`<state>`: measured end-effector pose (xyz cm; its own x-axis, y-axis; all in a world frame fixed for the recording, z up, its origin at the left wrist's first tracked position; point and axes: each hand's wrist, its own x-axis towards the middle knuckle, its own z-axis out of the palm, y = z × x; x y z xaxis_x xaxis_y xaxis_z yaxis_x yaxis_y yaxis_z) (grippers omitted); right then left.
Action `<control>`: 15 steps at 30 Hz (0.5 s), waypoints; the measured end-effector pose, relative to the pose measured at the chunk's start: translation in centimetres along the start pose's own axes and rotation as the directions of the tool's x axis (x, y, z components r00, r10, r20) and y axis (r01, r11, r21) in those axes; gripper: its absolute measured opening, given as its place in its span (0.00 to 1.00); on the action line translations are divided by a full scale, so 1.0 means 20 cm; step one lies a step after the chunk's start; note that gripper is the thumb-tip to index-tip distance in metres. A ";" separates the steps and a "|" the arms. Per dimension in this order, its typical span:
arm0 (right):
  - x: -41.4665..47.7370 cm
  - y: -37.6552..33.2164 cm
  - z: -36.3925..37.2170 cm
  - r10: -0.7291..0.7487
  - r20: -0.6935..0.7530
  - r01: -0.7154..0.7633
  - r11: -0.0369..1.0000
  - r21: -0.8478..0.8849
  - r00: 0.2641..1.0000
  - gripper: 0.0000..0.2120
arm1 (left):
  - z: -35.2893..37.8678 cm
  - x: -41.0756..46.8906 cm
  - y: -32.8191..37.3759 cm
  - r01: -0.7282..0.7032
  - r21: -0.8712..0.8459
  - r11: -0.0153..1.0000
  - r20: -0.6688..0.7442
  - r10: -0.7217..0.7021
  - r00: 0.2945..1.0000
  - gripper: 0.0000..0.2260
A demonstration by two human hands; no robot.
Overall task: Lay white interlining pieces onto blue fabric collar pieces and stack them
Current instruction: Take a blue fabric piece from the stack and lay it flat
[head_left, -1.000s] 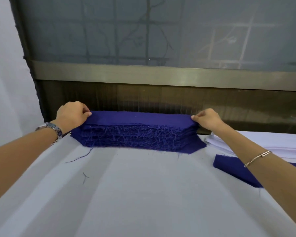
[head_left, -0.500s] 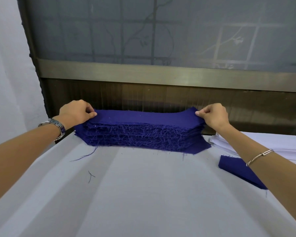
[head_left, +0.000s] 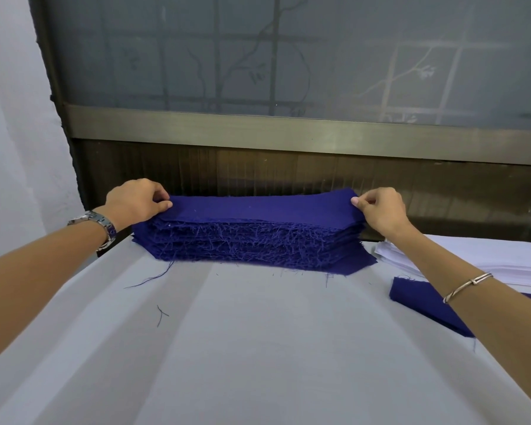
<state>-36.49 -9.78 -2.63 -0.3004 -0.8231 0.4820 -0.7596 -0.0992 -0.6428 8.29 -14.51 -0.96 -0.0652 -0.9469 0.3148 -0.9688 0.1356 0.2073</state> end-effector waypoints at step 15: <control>-0.10 0.07 -0.06 -0.154 -0.126 0.186 0.935 0.301 0.980 0.08 | 0.05 0.09 -0.02 0.033 -0.025 0.999 0.055 -0.032 0.998 0.27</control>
<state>-37.61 -7.57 -3.79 -0.2502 -0.7205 0.6467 -0.5926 -0.4143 -0.6908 8.39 -16.52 -1.35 -0.0474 -0.9654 0.2564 -0.9642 0.1112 0.2407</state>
